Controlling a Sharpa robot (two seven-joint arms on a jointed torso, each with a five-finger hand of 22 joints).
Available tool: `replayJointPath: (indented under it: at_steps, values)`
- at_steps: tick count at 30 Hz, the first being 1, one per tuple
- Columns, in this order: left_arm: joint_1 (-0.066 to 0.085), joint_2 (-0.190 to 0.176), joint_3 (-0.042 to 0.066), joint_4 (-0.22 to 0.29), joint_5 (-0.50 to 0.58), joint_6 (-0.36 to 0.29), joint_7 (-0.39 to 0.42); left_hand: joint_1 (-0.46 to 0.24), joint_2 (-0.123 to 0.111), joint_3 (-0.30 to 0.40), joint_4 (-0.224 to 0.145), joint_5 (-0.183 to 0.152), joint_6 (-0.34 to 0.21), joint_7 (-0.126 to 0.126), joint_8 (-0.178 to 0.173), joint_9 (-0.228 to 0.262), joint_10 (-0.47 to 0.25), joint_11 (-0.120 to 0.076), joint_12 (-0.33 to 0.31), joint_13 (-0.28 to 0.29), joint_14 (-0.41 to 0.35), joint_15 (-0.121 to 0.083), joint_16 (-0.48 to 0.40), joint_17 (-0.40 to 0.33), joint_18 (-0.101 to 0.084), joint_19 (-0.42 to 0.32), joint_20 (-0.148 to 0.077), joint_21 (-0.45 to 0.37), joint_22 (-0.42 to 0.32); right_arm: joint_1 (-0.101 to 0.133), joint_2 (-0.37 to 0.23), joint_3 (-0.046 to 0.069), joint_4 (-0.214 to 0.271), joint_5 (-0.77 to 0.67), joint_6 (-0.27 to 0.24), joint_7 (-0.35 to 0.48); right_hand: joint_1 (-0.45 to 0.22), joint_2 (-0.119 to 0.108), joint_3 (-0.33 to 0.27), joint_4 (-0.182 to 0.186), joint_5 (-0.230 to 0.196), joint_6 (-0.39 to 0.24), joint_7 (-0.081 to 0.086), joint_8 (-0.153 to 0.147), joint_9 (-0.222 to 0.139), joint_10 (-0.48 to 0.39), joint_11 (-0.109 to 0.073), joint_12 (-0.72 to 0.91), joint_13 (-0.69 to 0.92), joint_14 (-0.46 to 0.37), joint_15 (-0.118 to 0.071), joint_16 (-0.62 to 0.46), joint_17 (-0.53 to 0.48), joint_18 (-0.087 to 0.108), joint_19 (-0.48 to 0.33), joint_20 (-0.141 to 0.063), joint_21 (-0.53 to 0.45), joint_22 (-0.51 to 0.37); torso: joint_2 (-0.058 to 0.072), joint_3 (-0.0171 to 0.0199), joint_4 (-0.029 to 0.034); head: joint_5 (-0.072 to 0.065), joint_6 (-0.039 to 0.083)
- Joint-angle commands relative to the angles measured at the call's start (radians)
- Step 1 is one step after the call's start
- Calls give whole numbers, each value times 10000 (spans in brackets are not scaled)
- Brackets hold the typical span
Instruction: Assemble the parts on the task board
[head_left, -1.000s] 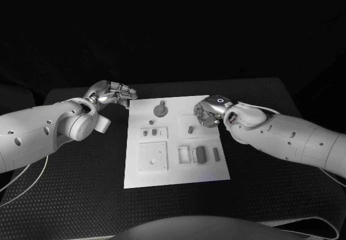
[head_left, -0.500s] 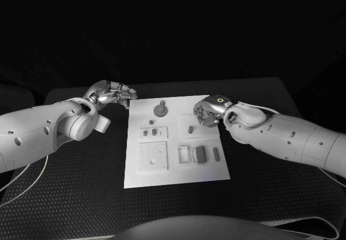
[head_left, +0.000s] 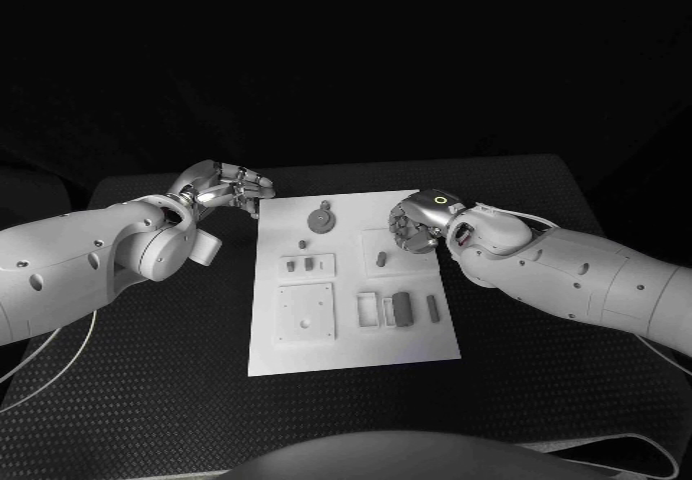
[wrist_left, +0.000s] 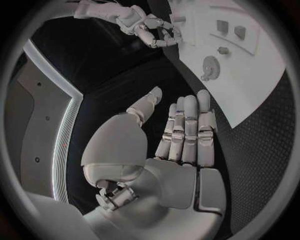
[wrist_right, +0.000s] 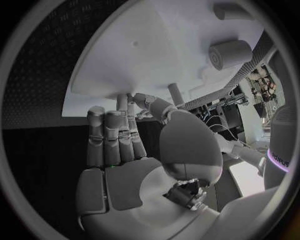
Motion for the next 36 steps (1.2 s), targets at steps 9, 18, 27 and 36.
replayJointPath:
  at_steps: [9,18,27,36]
  values:
    - [13,2,8,16,66,134,11,-34,20,-53,-4,-65,-61,-11,-60,-18,-83,23,10,-11,86,-17,-30,14,258,91,16,-40,-10,-101,49,-67,33,-394,411,-32,426,341,164,-437,-52,107,-3,45,38,86,-24,-9,117,58,-68,-57,-23,637,46,-109,9,35,1,4,1,10,-19]
    - [13,4,8,10,66,138,14,-24,26,-51,-4,-65,-65,-10,-60,-19,-87,23,11,-11,90,-18,-29,17,260,96,16,-43,-10,-102,72,-67,82,-554,26,-88,825,962,406,-988,-43,323,-90,104,95,317,-88,14,267,180,-125,-73,-14,637,117,-98,46,86,0,10,0,1,-14]
    - [13,2,8,-19,66,134,17,-15,27,-54,-4,-65,-71,-7,-60,-20,-93,24,12,-11,96,-17,-30,21,261,103,18,-46,-9,-102,24,-67,159,-563,-211,-105,816,993,425,-1014,-43,449,-141,139,119,452,-139,33,315,263,-172,-64,-1,637,175,-113,91,117,-1,6,-1,-2,-16]
    - [13,5,8,-33,66,138,16,-12,27,-59,-1,-65,-76,-4,-59,-22,-97,25,13,-10,103,-16,-29,25,263,111,20,-49,-8,-102,-20,-66,244,-544,-307,-131,801,985,426,-1015,-44,502,-161,151,128,509,-160,36,335,300,-193,-61,6,637,203,-125,110,131,-1,10,-2,6,-15]
